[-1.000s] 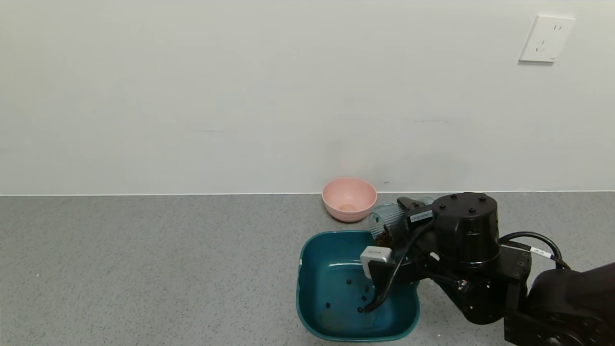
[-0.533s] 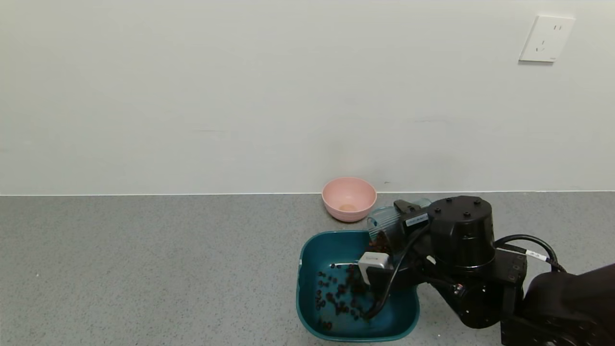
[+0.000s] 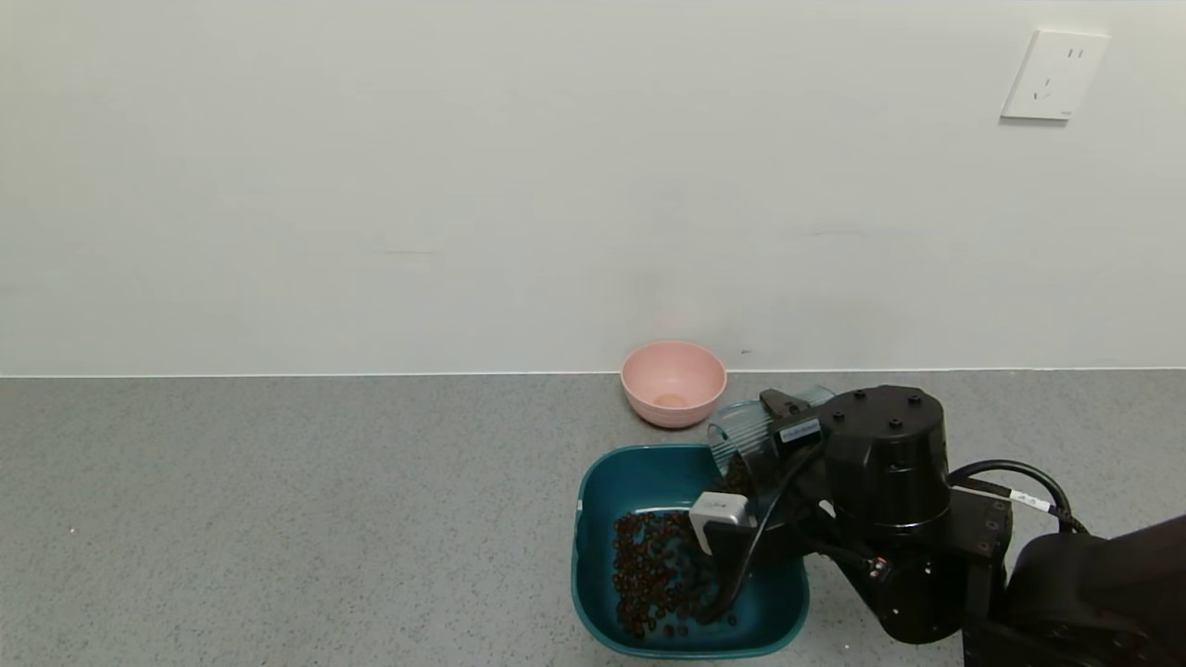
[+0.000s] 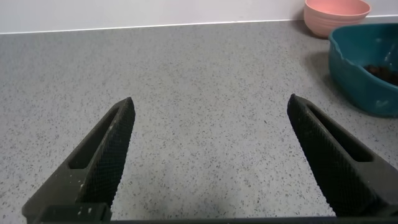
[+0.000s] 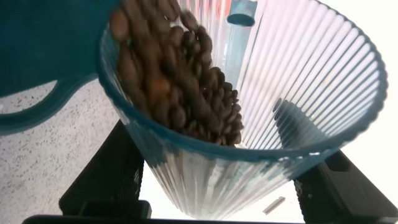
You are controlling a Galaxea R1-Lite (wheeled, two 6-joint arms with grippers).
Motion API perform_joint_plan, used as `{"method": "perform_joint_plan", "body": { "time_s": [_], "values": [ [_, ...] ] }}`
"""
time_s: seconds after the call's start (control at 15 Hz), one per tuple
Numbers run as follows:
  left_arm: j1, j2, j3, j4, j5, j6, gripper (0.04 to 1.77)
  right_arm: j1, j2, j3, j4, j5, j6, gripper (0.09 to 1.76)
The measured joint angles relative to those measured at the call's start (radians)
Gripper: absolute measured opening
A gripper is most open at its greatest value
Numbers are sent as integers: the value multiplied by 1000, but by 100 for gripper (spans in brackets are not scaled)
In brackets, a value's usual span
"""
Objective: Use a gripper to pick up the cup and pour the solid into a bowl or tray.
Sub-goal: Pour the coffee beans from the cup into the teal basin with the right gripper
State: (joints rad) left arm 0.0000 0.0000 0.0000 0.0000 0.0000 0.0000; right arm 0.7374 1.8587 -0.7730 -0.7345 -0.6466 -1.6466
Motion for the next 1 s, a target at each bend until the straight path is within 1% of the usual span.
{"method": "perform_joint_plan", "body": {
  "time_s": [1.0],
  "values": [
    [0,0,0,0,0,0,176,6,1,15,-1,-3,-30,136]
  ]
}}
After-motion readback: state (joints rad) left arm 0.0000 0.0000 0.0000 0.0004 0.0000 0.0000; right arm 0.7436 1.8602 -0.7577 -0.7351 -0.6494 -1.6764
